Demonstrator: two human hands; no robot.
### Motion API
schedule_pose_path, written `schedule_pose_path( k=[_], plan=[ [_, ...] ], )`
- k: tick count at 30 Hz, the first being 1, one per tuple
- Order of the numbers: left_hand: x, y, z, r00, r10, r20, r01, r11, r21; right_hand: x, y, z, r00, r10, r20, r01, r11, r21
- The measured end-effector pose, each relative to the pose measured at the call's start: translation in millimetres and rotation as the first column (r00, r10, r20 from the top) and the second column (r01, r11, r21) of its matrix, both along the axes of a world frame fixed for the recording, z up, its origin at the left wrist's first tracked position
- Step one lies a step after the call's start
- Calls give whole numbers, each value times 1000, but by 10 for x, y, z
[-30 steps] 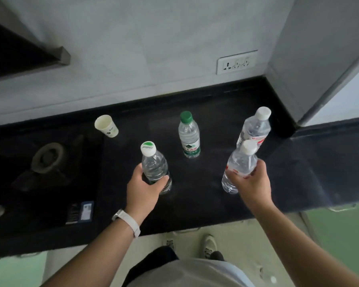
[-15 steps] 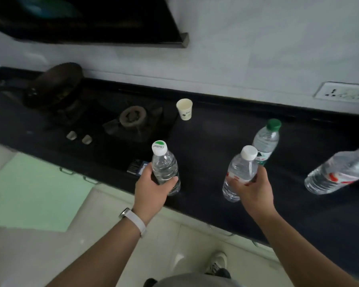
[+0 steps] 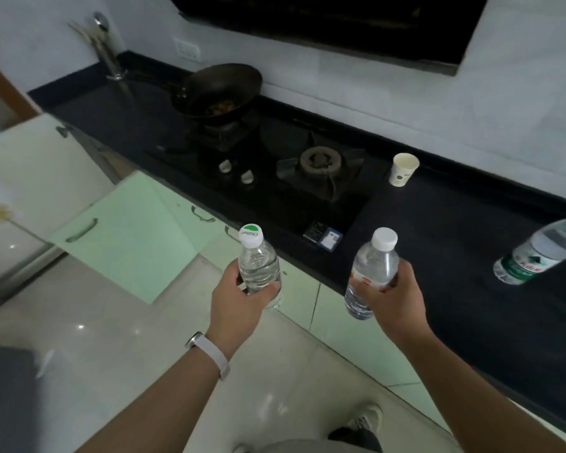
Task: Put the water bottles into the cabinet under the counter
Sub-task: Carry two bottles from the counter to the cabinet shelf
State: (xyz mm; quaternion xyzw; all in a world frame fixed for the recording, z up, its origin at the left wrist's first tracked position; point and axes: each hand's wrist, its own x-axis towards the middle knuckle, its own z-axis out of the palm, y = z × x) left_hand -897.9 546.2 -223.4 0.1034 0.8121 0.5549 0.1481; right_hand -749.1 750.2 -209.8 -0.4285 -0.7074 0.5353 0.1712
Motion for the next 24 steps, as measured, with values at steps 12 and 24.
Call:
schedule_pose_path(
  k=[12,24],
  plan=[
    [-701,-2230,105,966,258,6,-258,961,98,-1202,-1998,190,961,278,-16,-276,958,79],
    [-1045,-3521,62,816,577,-8,-577,816,34,-2437,-3075,202,770,637,-33,-632,769,92]
  ],
)
